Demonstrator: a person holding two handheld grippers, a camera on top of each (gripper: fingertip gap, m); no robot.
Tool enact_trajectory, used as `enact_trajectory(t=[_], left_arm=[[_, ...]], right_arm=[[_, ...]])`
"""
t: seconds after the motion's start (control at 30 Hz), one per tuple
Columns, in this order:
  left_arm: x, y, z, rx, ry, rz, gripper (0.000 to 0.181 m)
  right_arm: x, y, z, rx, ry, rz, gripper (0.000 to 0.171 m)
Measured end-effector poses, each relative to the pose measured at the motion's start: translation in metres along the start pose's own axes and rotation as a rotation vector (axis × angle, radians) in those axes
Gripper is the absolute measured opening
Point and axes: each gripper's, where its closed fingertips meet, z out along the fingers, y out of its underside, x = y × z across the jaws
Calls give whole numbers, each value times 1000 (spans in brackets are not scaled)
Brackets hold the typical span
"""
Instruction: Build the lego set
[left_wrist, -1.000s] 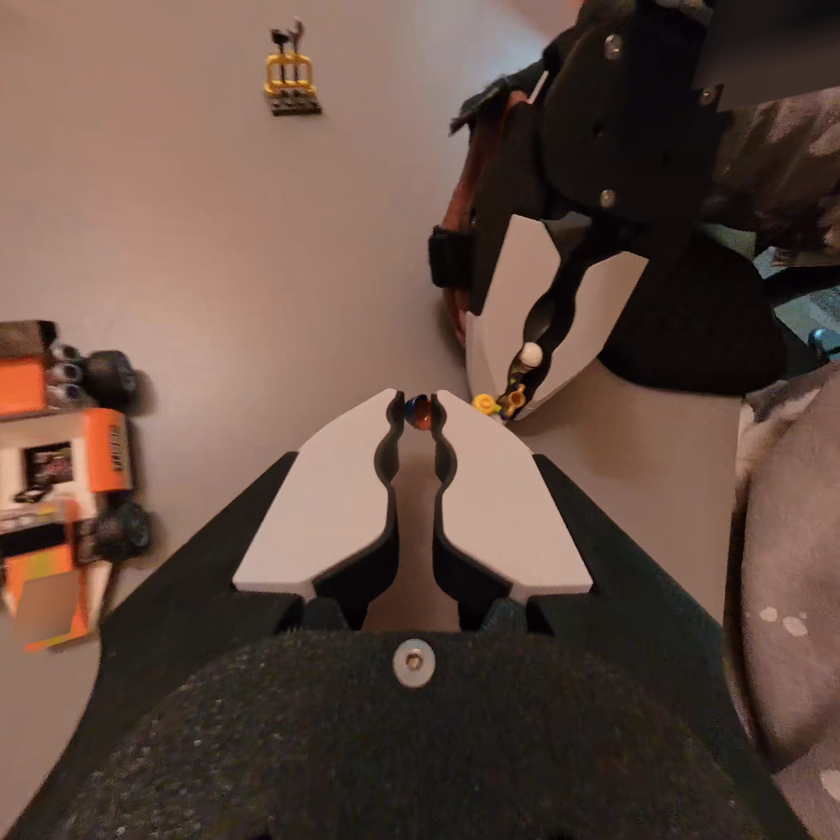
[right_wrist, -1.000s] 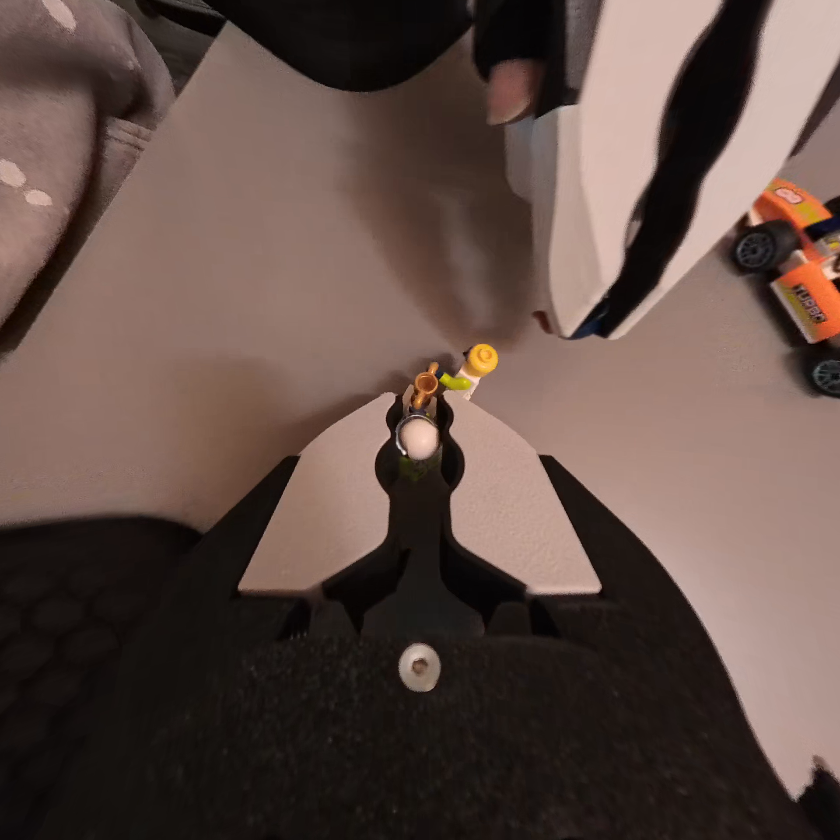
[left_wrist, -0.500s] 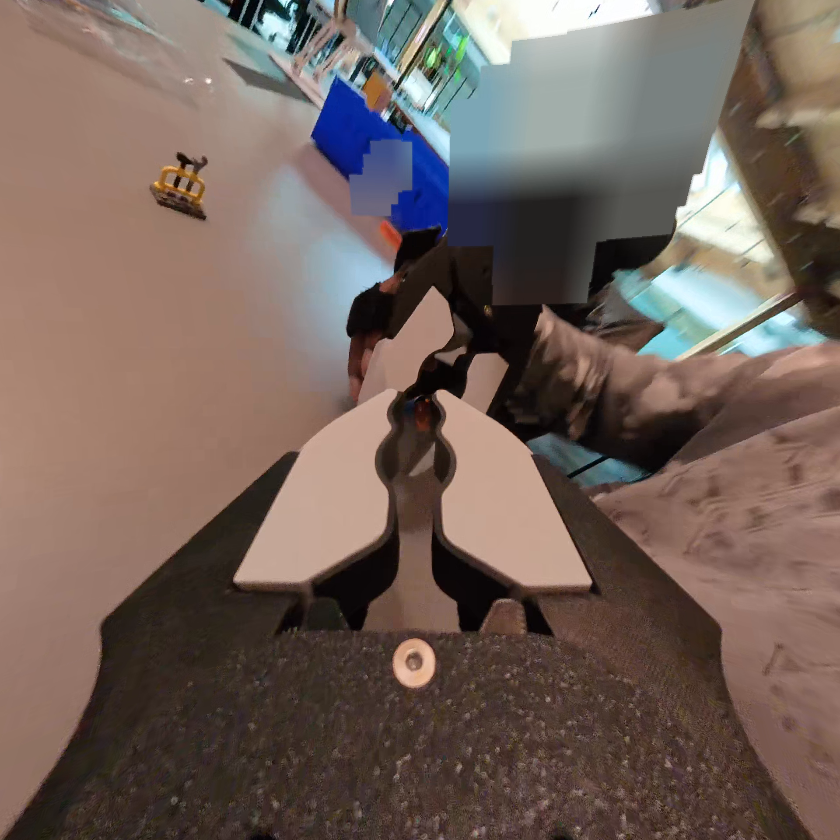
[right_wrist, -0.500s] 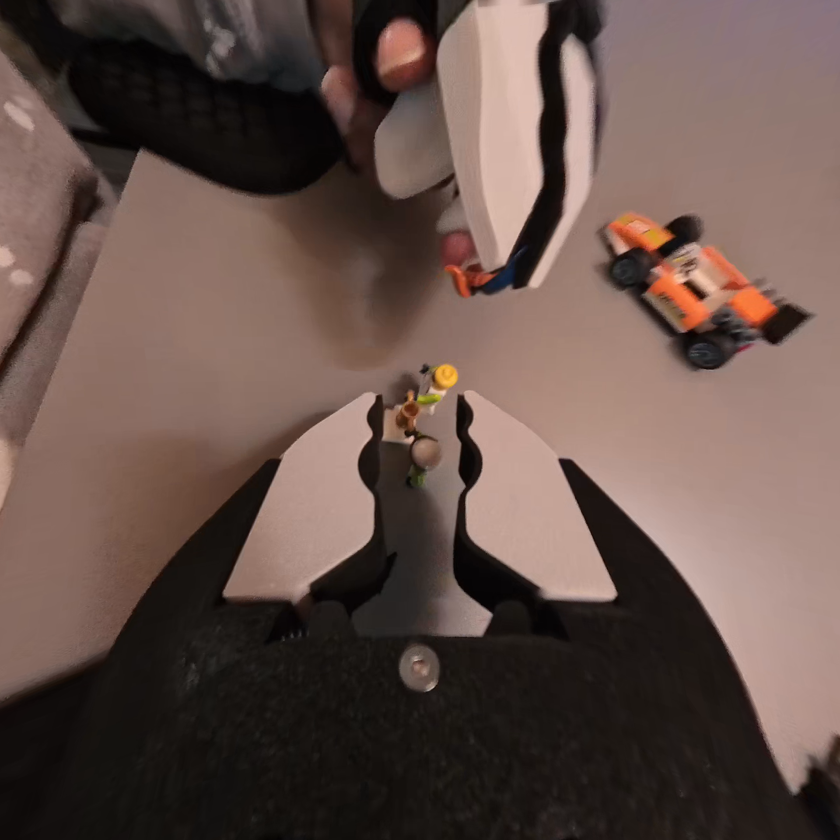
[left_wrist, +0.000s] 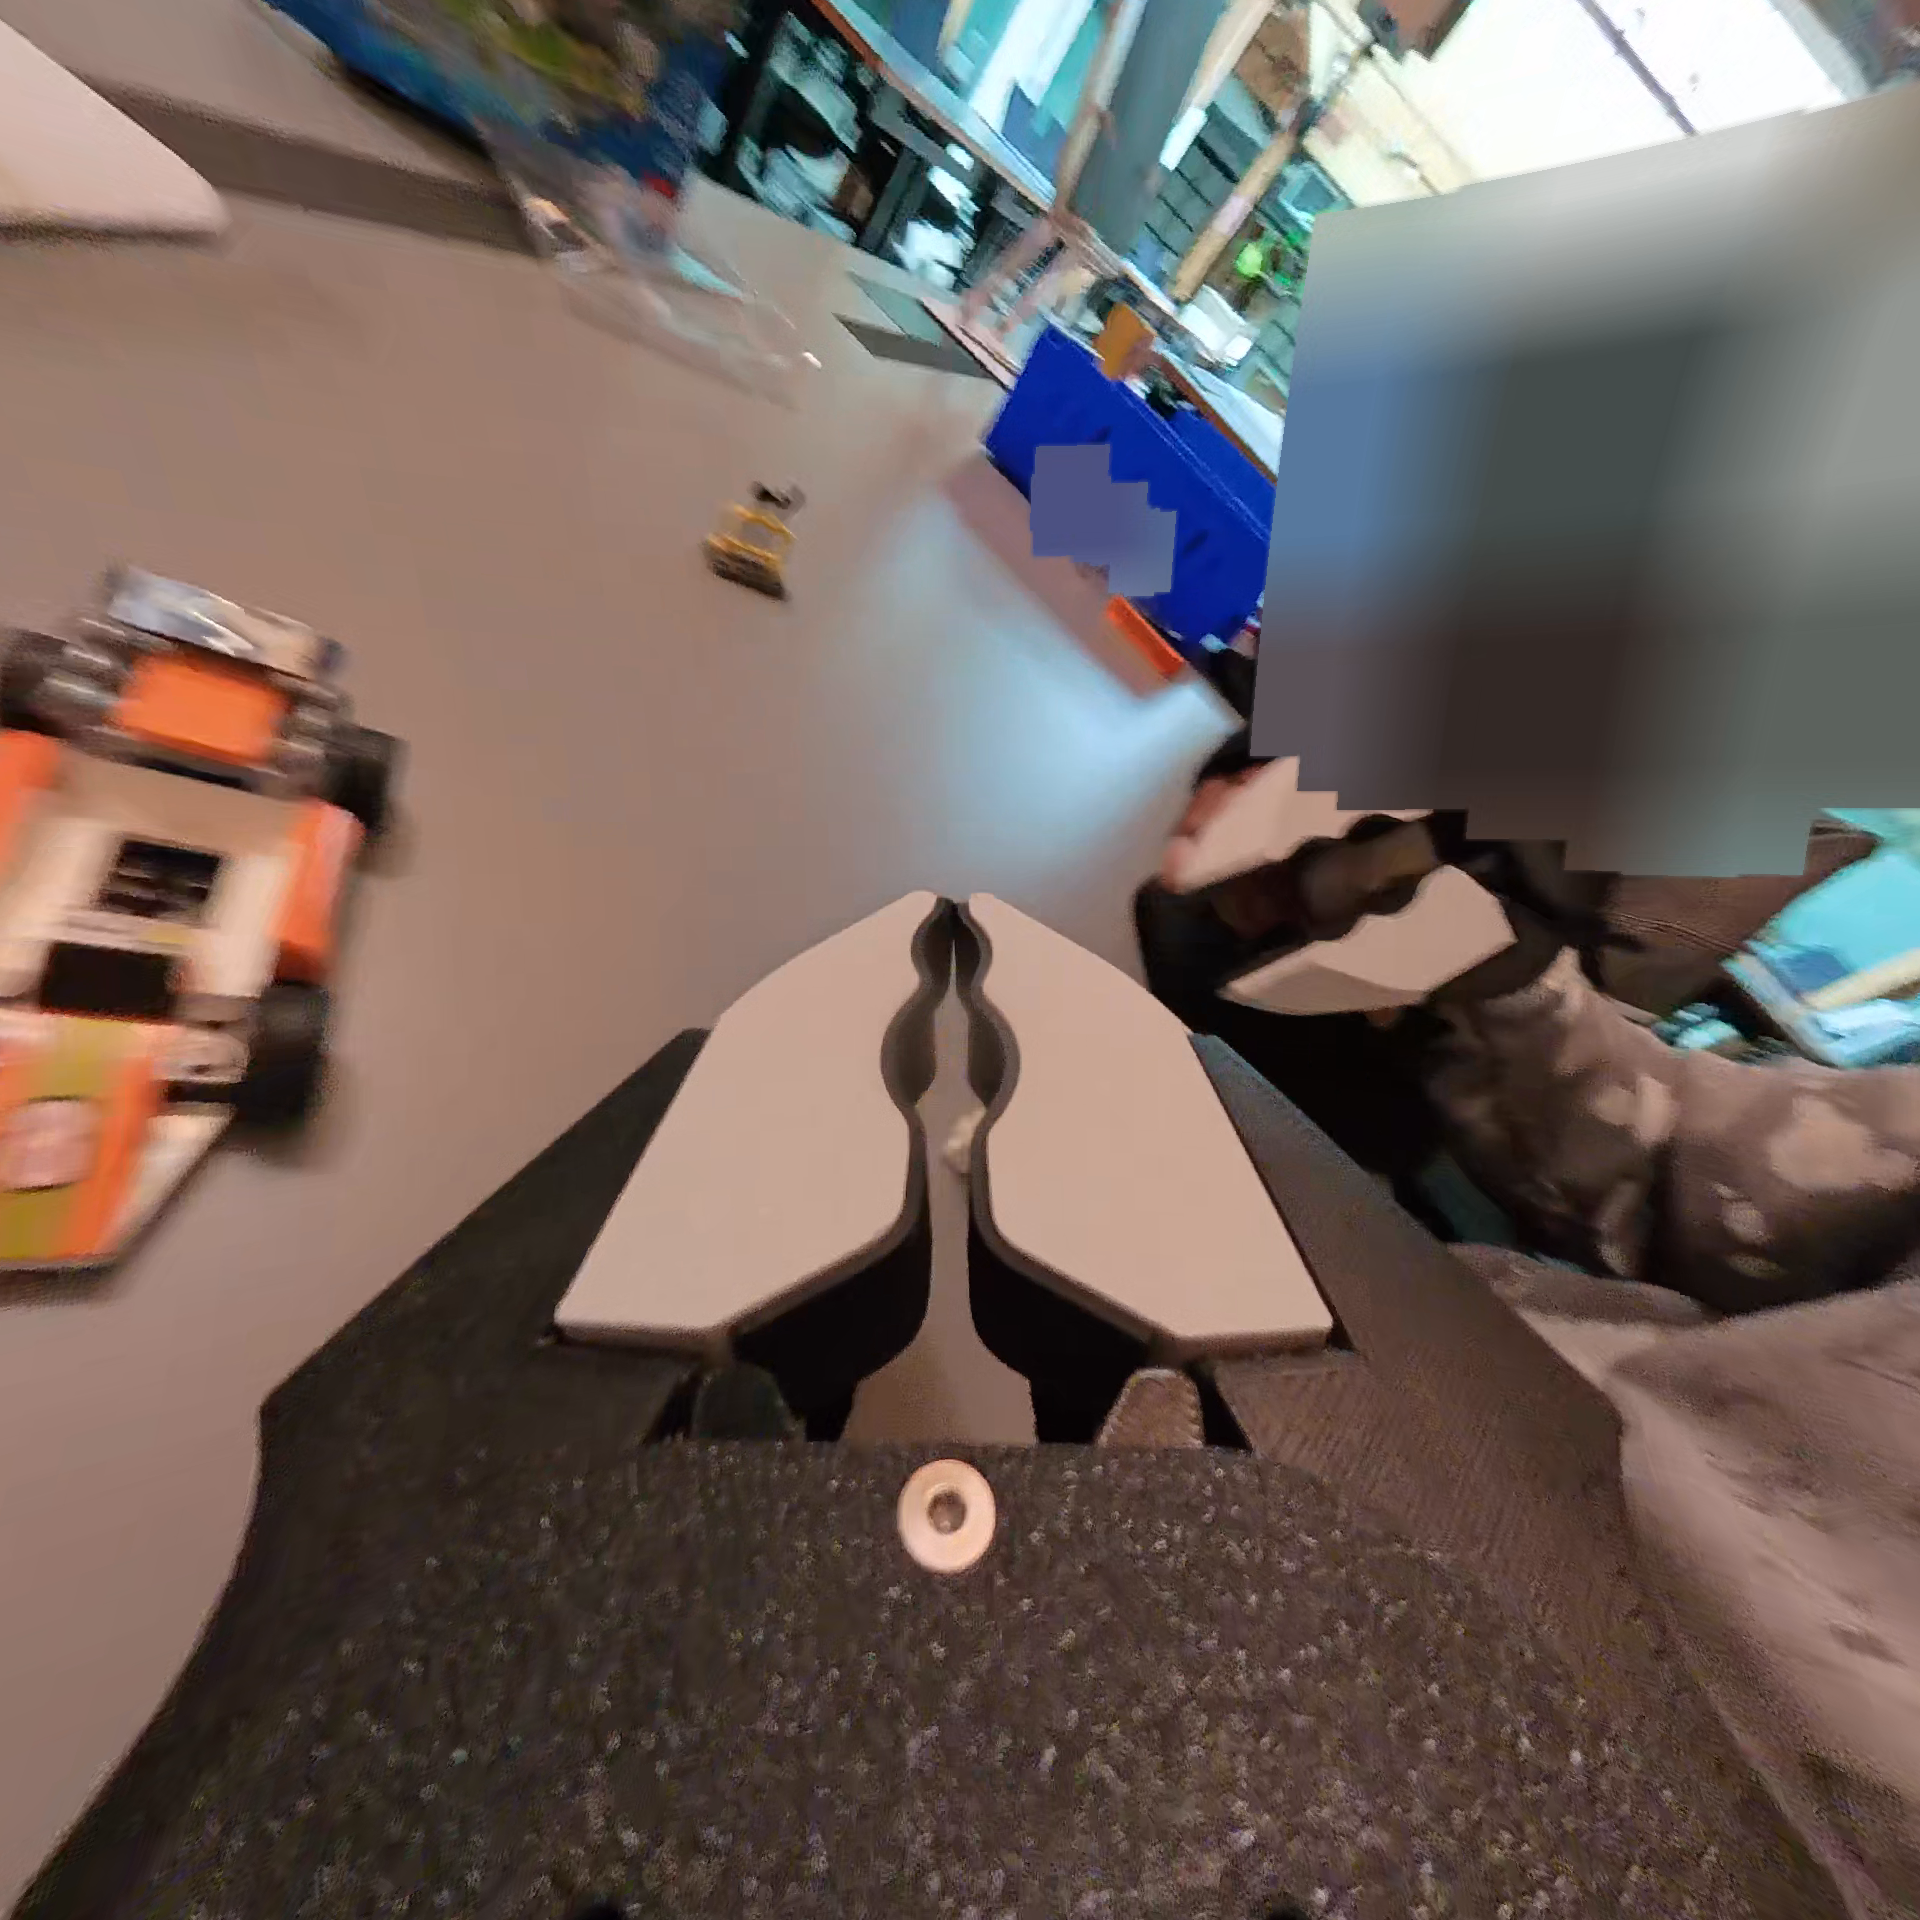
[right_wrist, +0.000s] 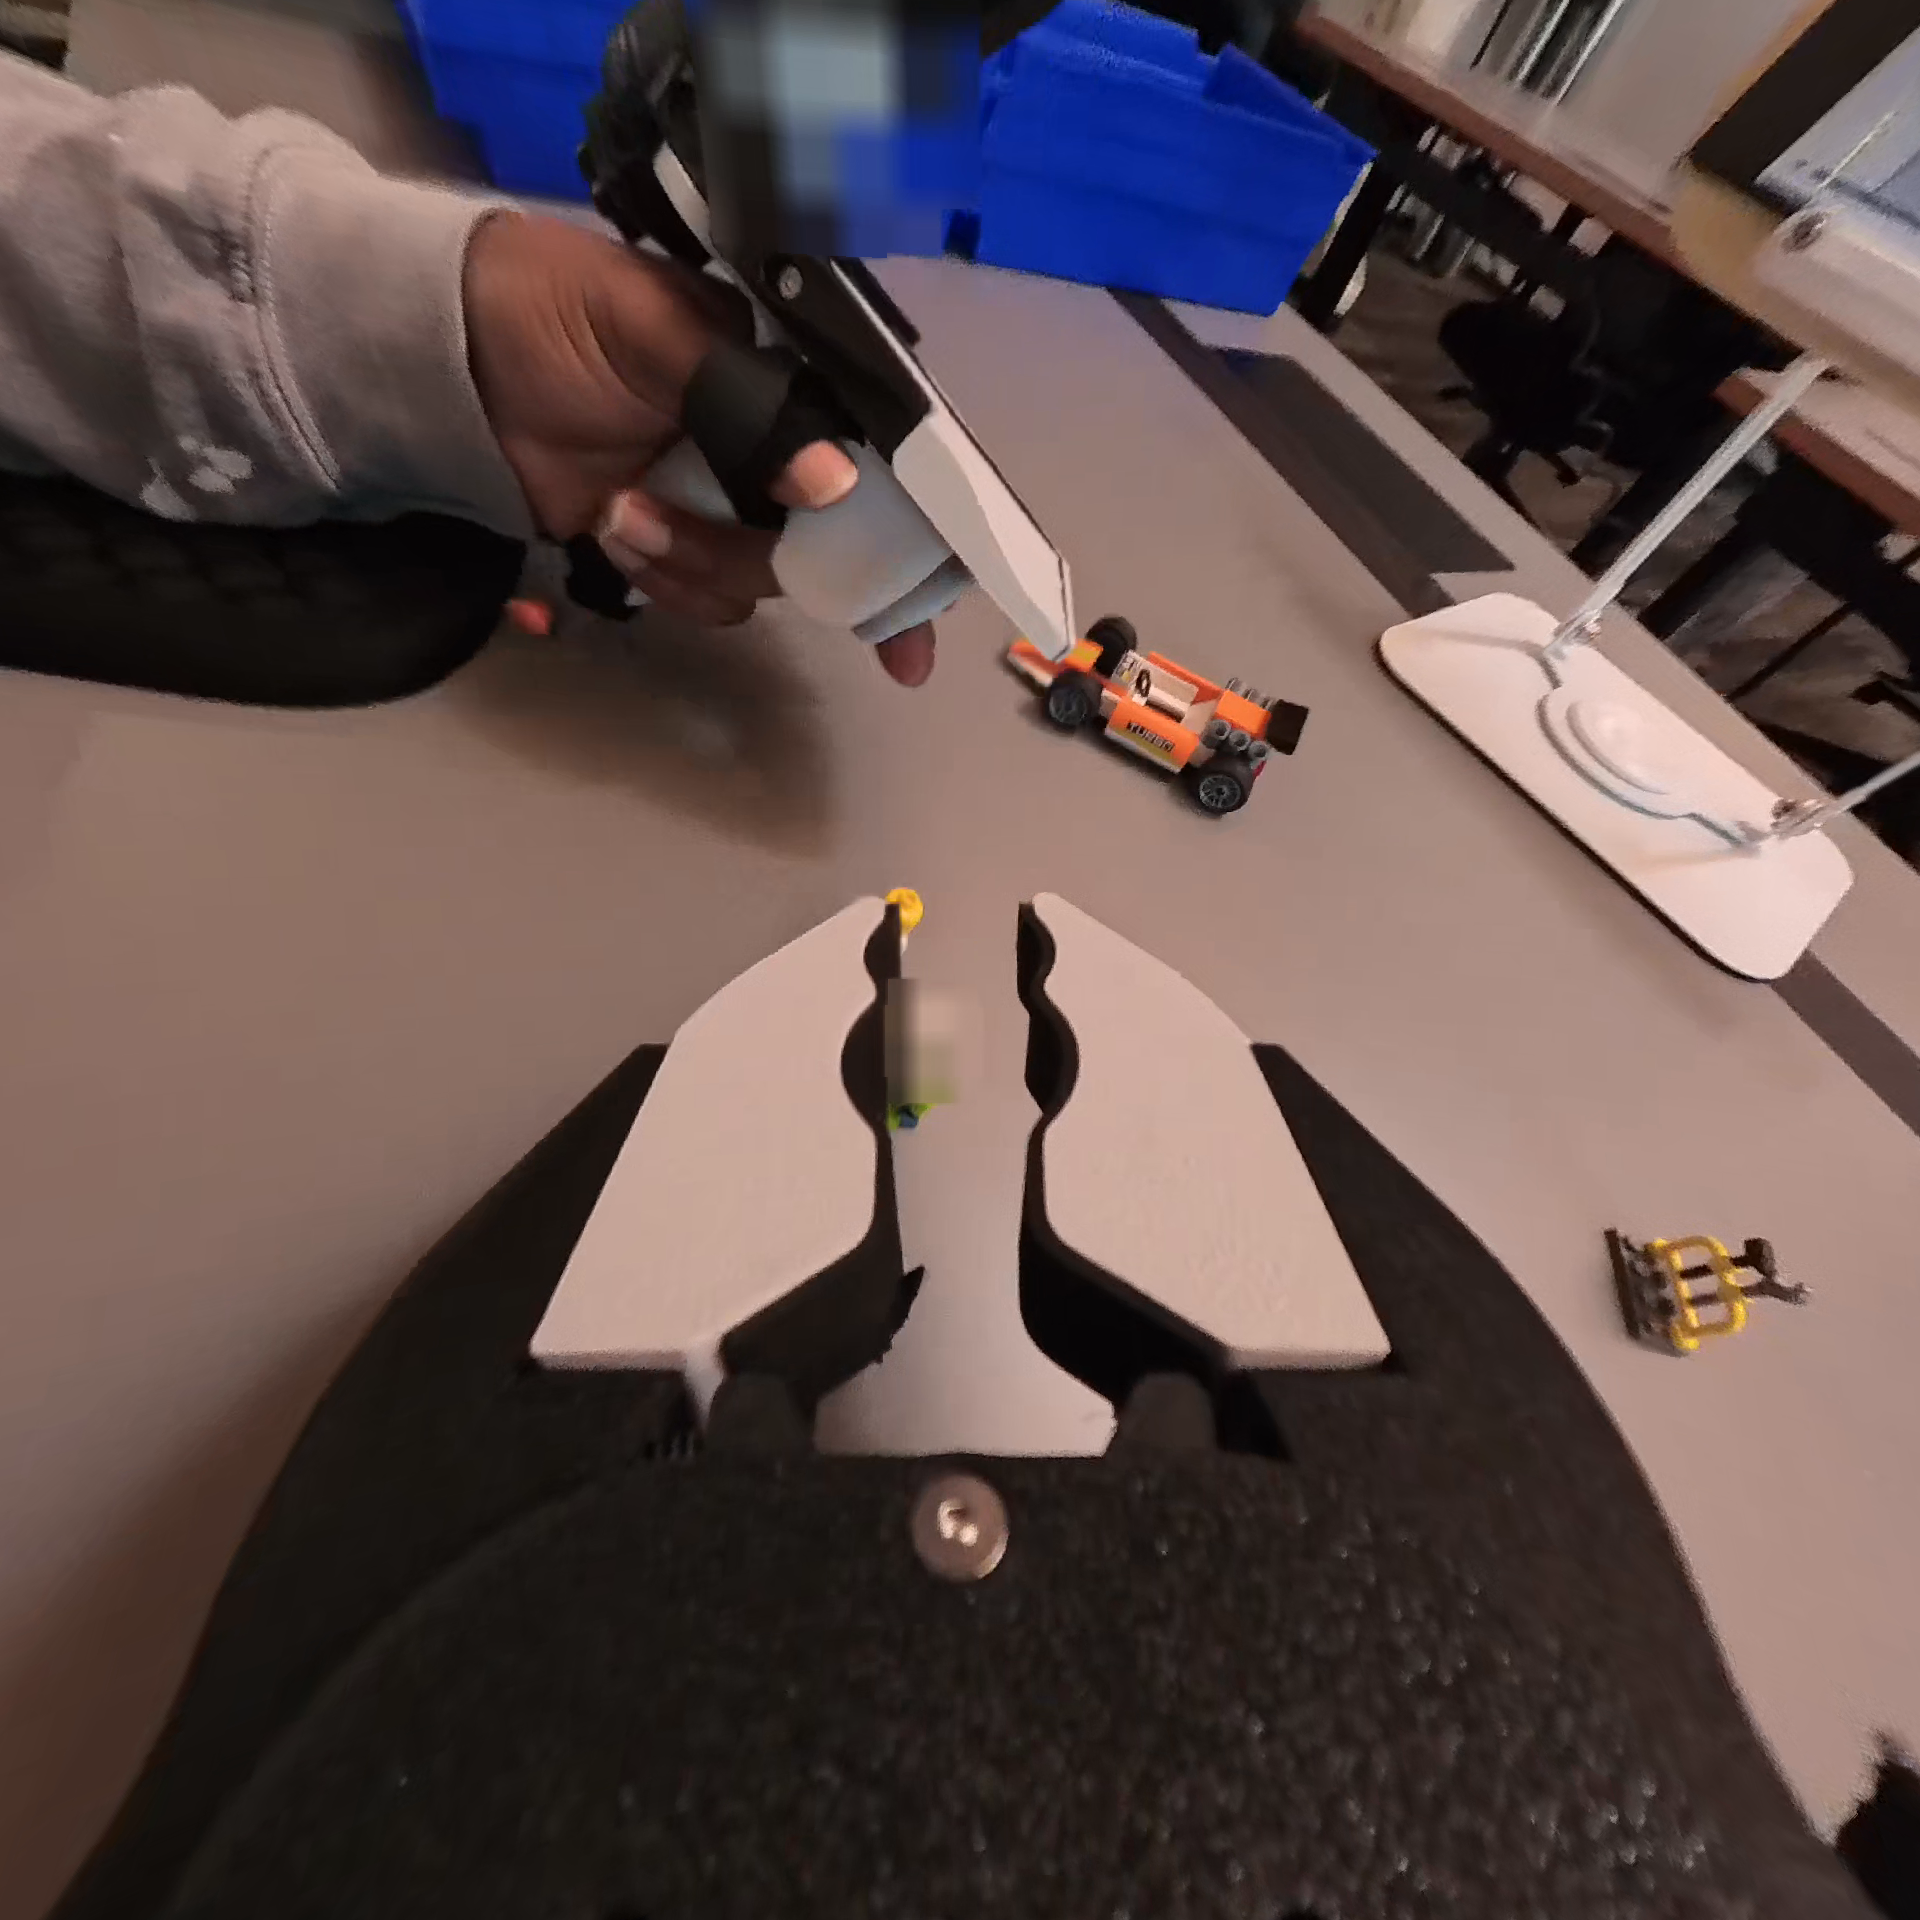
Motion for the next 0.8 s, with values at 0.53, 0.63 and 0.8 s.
enact_trajectory(t=[0.53, 0.63, 0.8], left_arm=[[-17, -43, -32, 240, -126, 241, 1], [-16, -45, -34, 256, -139, 286, 1], [-14, -53, -44, 276, -195, 400, 1]], right_arm=[[12, -6, 0, 185, 132, 20, 12], [26, -9, -6, 235, 185, 84, 10], [42, -10, -14, 279, 231, 160, 9]])
